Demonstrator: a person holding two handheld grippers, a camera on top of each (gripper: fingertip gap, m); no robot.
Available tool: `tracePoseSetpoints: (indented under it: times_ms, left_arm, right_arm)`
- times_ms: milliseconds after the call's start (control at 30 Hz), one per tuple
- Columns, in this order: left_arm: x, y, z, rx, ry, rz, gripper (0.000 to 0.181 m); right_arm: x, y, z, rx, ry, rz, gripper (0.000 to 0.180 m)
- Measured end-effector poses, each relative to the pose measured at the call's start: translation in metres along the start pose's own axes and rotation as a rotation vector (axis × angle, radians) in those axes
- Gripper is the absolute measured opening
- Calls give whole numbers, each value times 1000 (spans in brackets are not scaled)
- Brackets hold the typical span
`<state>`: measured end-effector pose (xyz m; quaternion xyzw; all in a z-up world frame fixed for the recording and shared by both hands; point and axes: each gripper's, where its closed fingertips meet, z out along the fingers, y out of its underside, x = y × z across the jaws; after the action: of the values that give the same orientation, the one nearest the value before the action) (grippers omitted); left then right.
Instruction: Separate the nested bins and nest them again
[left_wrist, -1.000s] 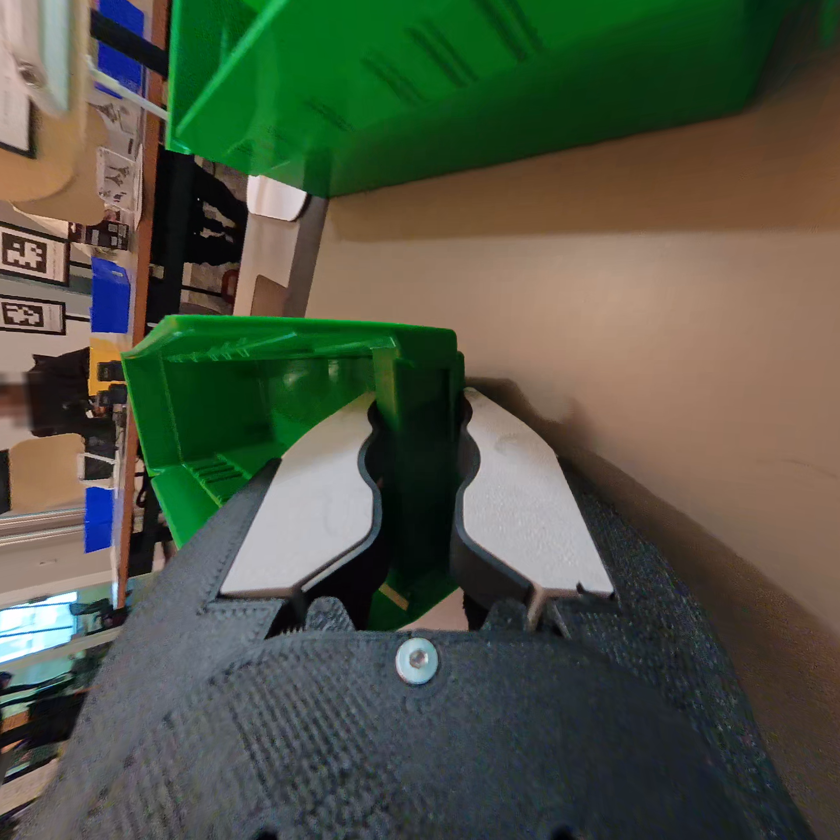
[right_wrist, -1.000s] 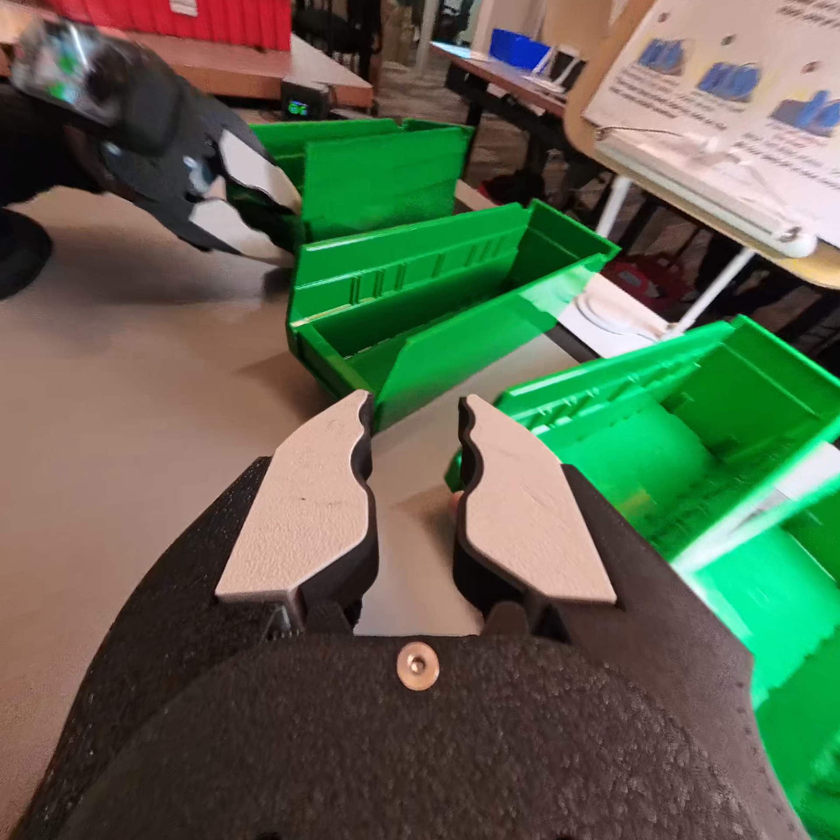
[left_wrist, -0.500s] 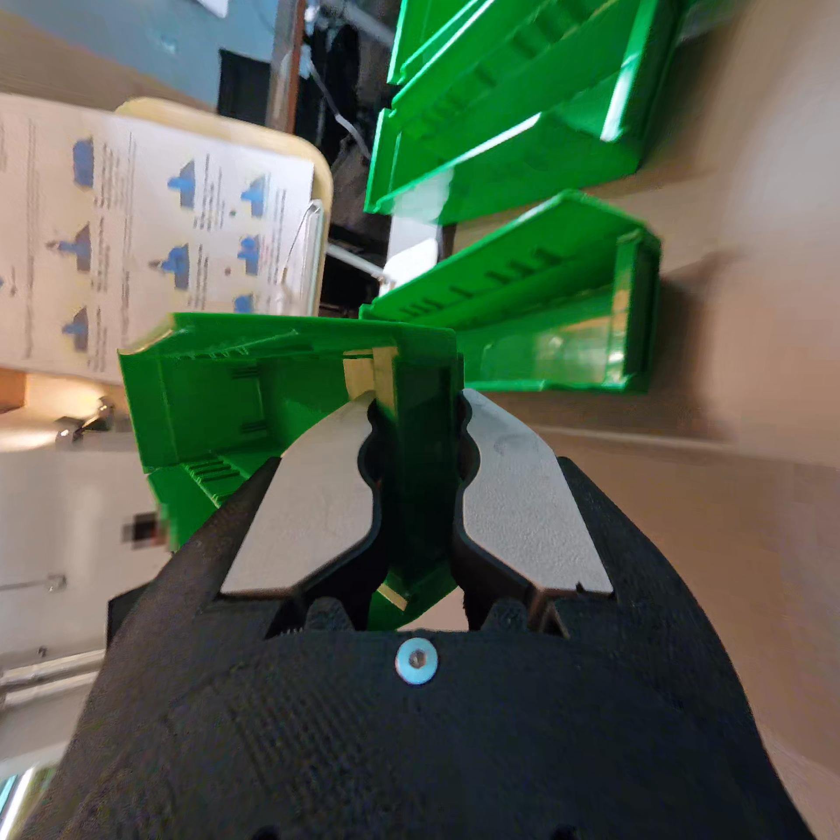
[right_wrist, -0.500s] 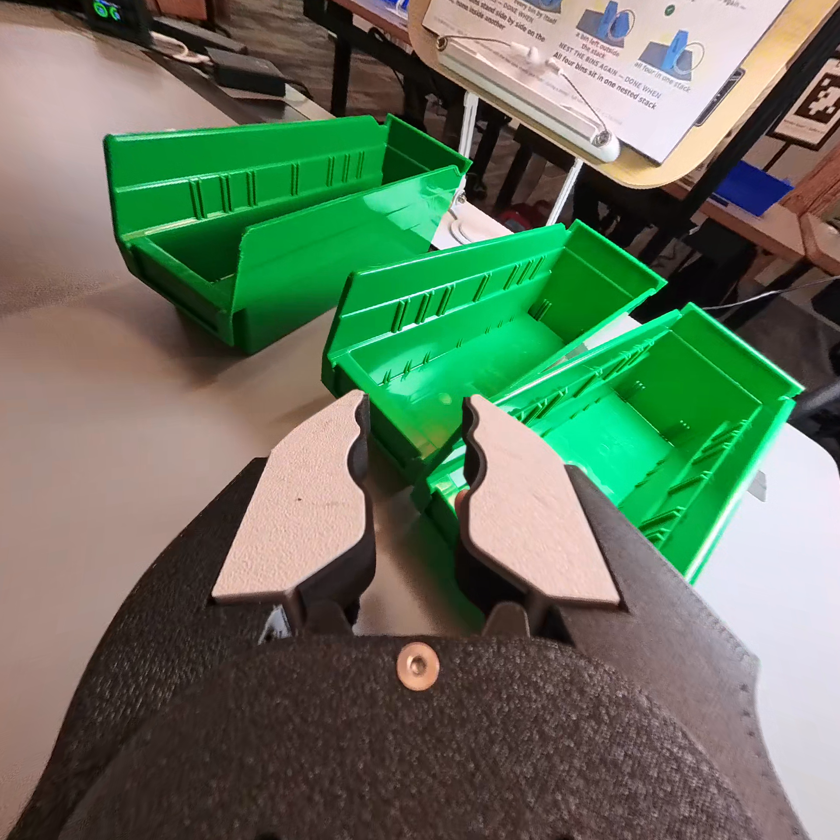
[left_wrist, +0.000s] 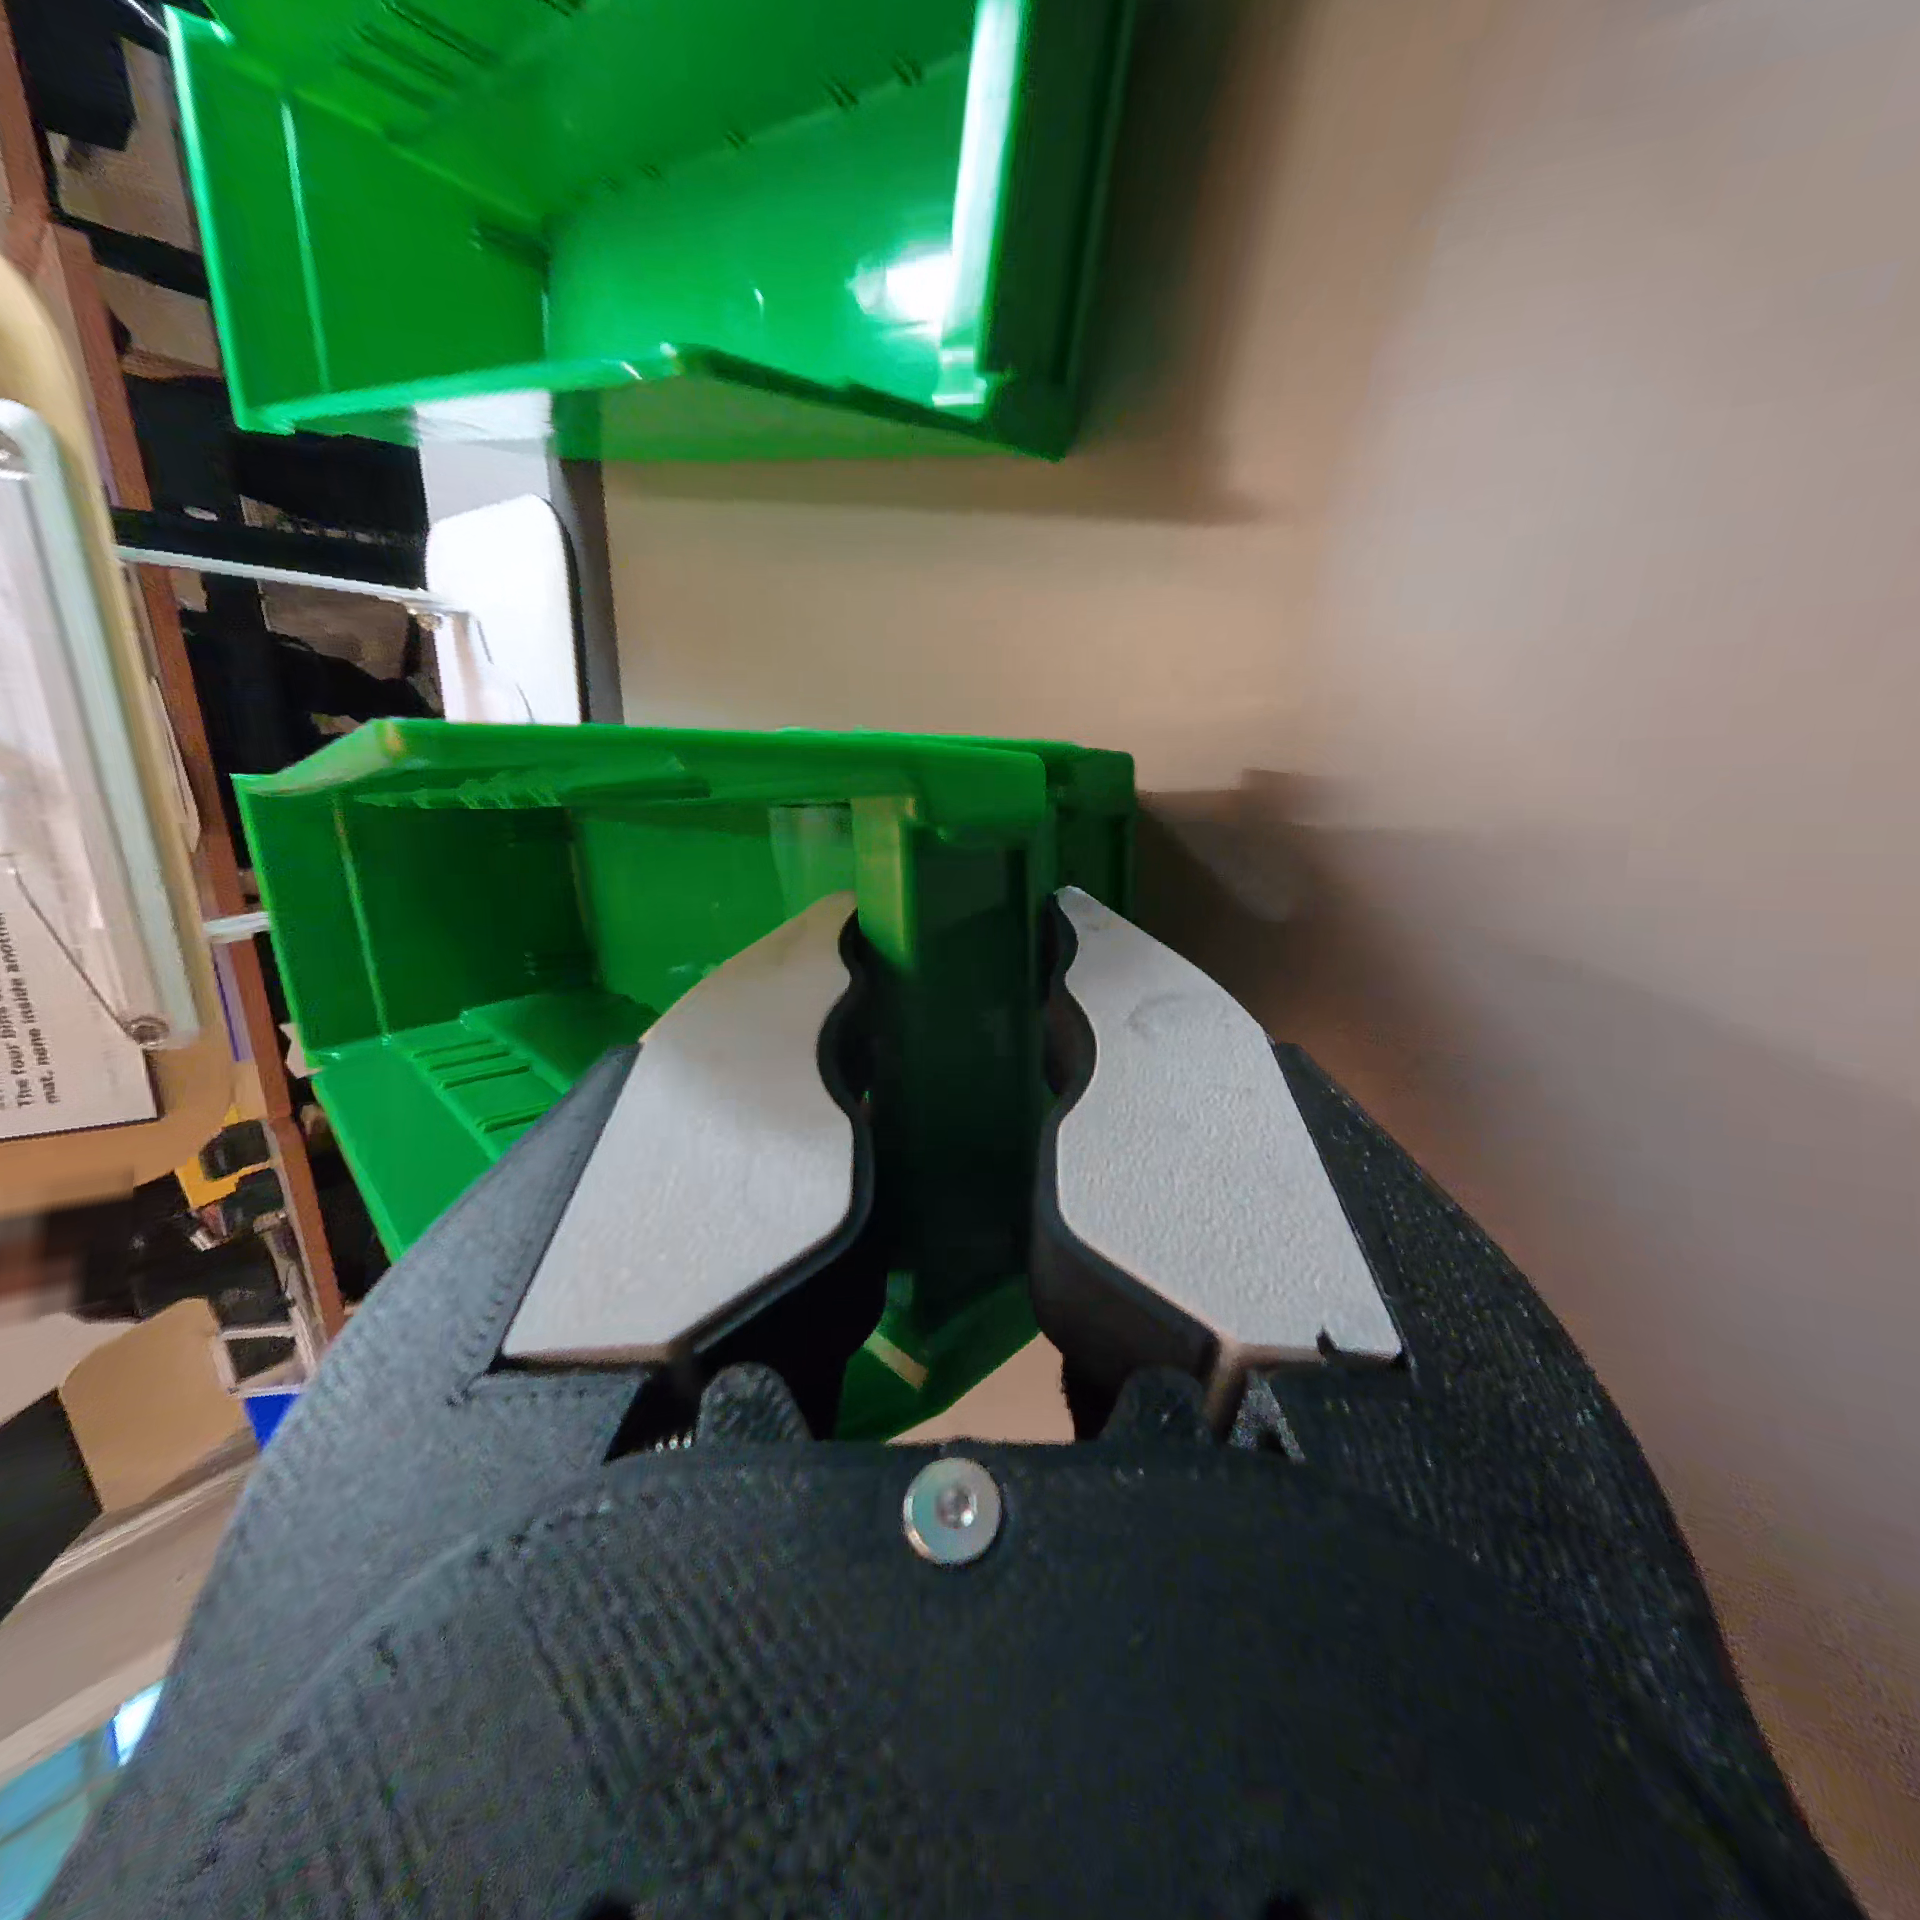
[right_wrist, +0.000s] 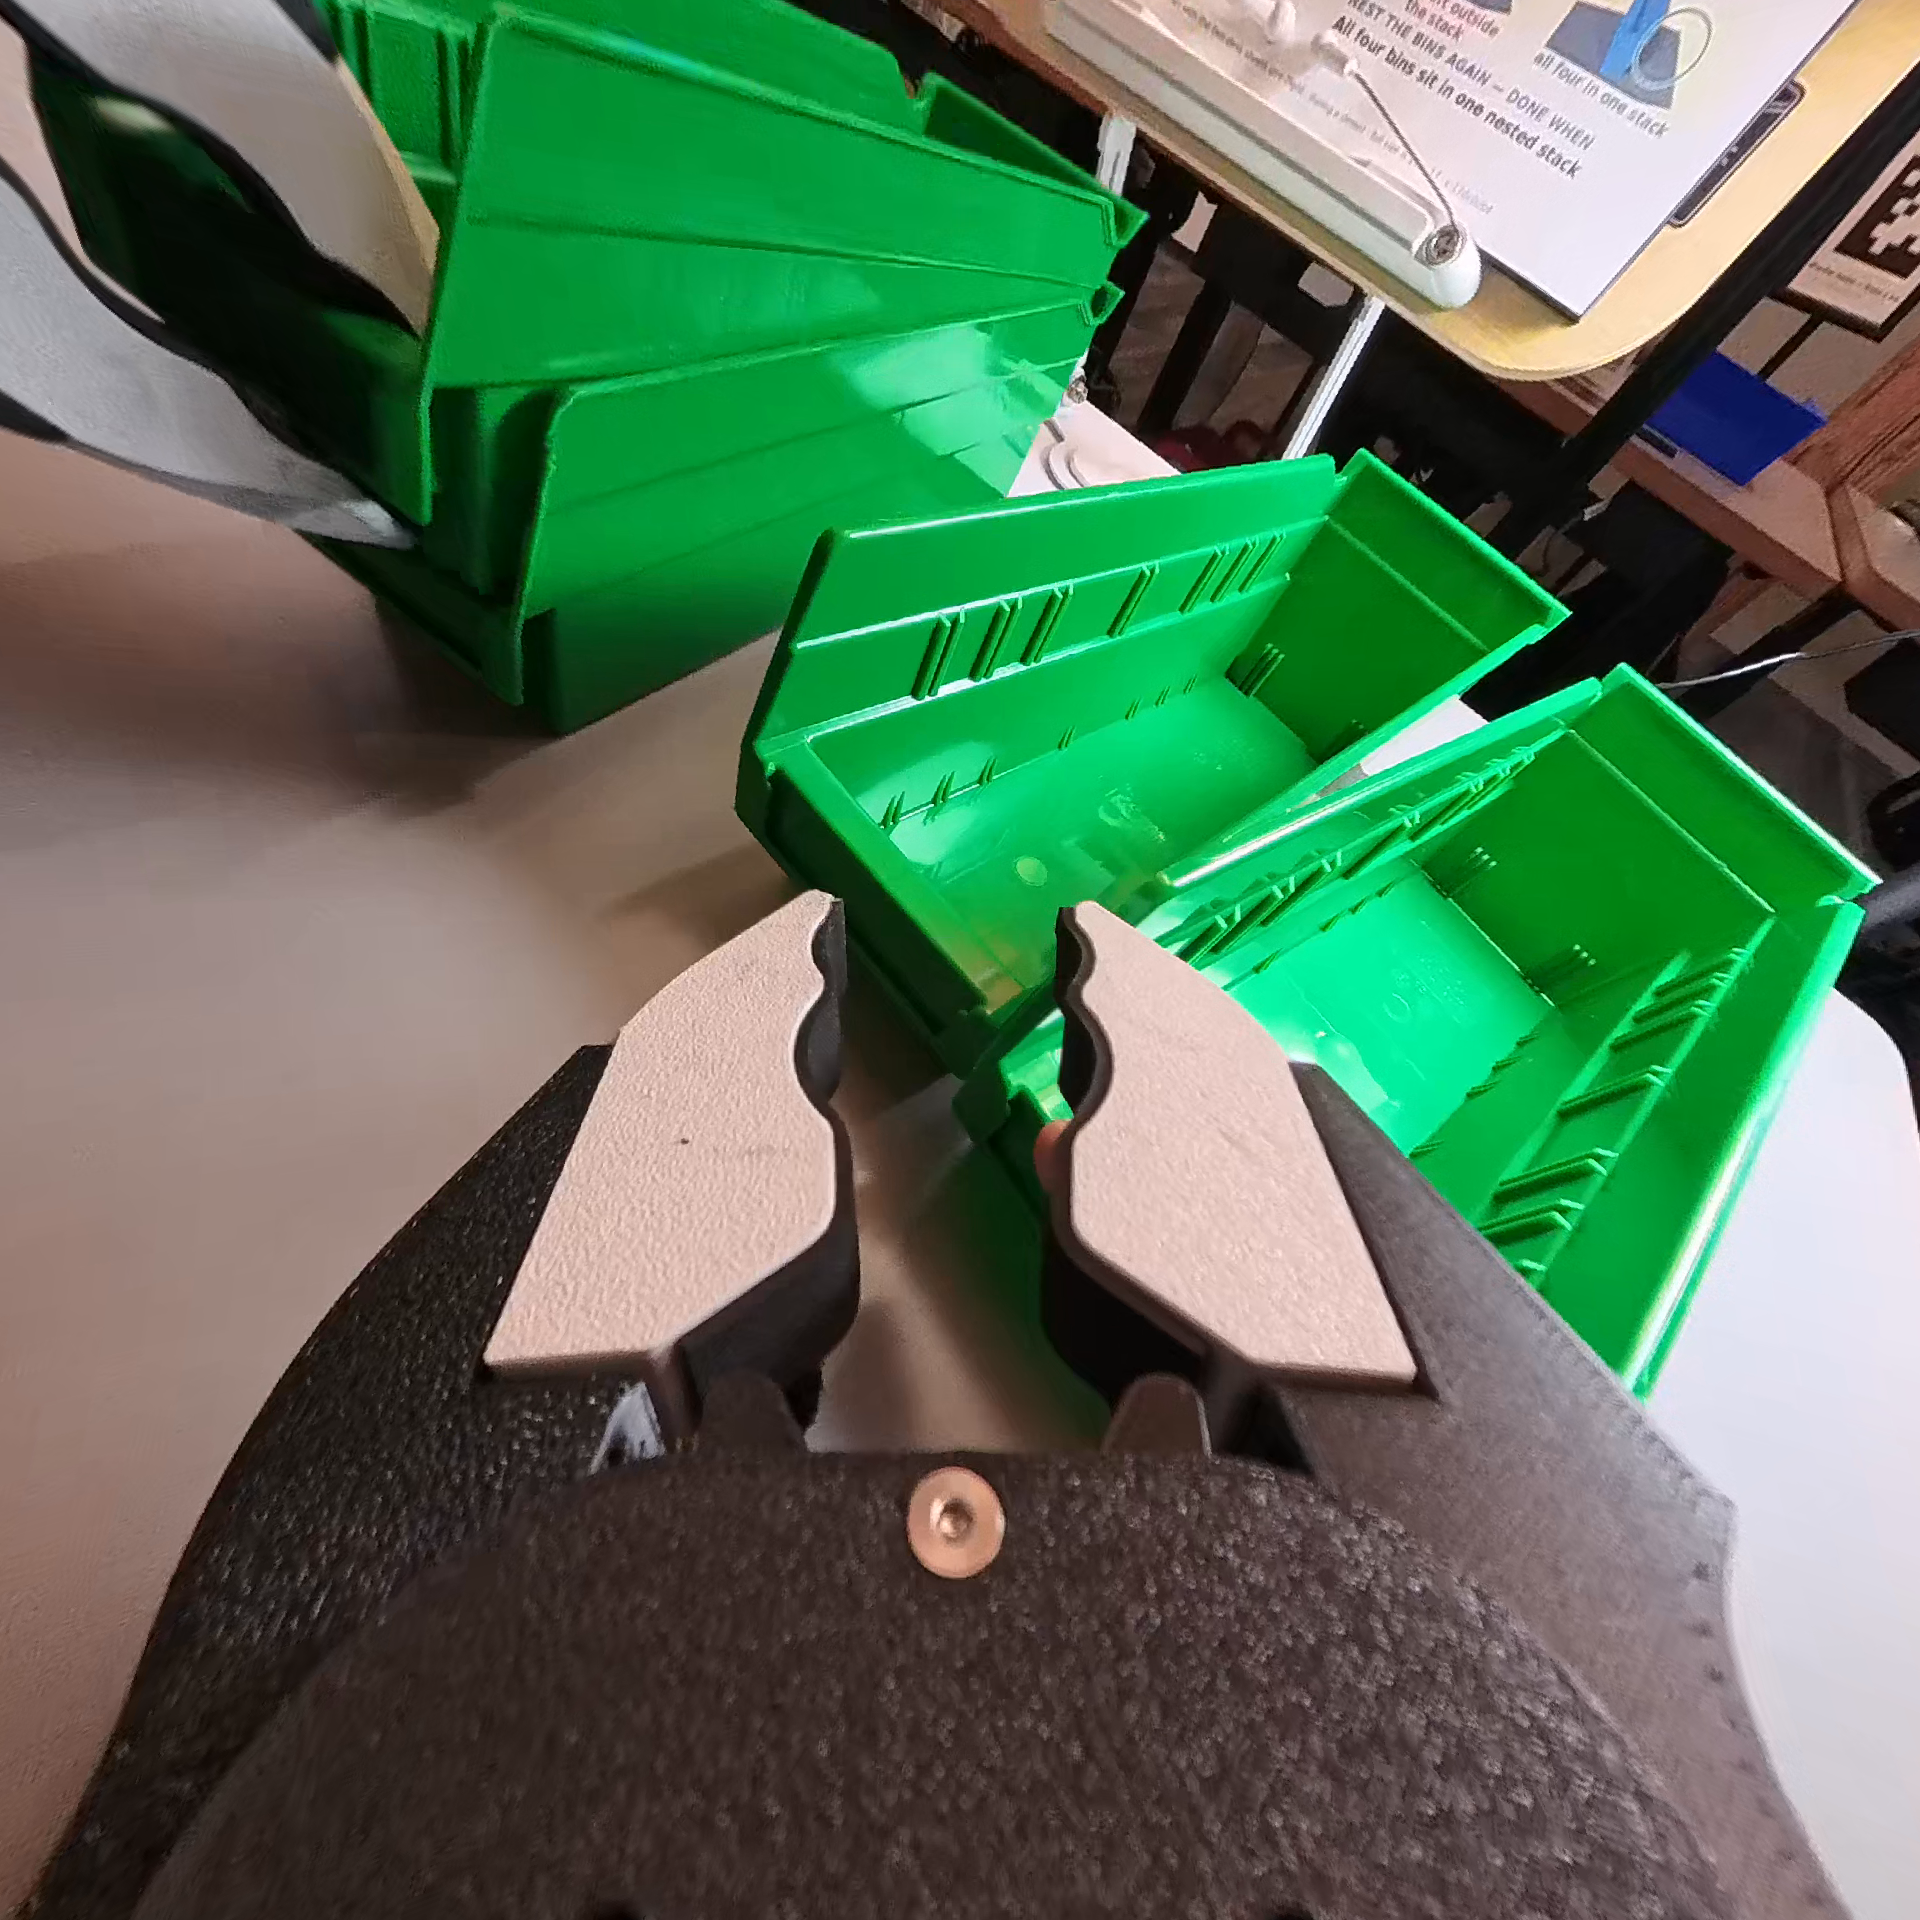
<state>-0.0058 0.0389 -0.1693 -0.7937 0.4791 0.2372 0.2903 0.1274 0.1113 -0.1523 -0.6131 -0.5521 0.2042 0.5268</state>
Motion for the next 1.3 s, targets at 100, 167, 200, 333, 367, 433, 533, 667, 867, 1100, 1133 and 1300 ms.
tracePoseSetpoints:
  times_ms: [100, 167, 200, 333, 367, 433, 533, 667, 867, 1100, 1133, 1300]
  left_arm:
    - [-4, 4, 3, 34, -35, -34, 32]
    - [-5, 9, 3, 54, -53, -4, 34]
    - [-6, 13, 3, 64, -59, 11, 35]
    - [-17, 30, 3, 95, -109, 36, 35]
    - [-17, 32, 1, 118, -107, 42, 35]
    - [-19, 33, -2, 137, -111, 28, 34]
    - [-18, 33, 0, 139, -104, 17, 33]
    - [-17, 29, 7, 156, -151, 22, 46]
    - [-16, 10, -22, 364, -142, -108, 59]
    - [-34, 24, -110, 708, -82, -481, 49]
    - [-35, 34, -115, 730, -74, -541, 48]
    - [-24, 93, -98, 668, -89, -679, 47]
  right_arm:
    - [3, 1, -4, 1, 12, 5, 38]
    - [6, 1, -6, 2, 23, 12, 38]
    - [9, 0, -7, 0, 31, 12, 38]
    - [22, 0, -14, -72, 61, -30, 40]
    - [24, 2, -15, -99, 59, -40, 41]
    - [31, 5, -16, -135, 66, -67, 41]
    - [36, 11, -15, -201, 48, -91, 43]
    - [31, 24, -14, -323, -9, -169, 54]
    - [31, 43, -12, -451, -37, -319, 61]
    - [36, 63, -7, -610, -130, -487, 61]
    - [35, 68, -6, -634, -145, -496, 61]
    - [38, 89, 1, -729, -124, -581, 39]
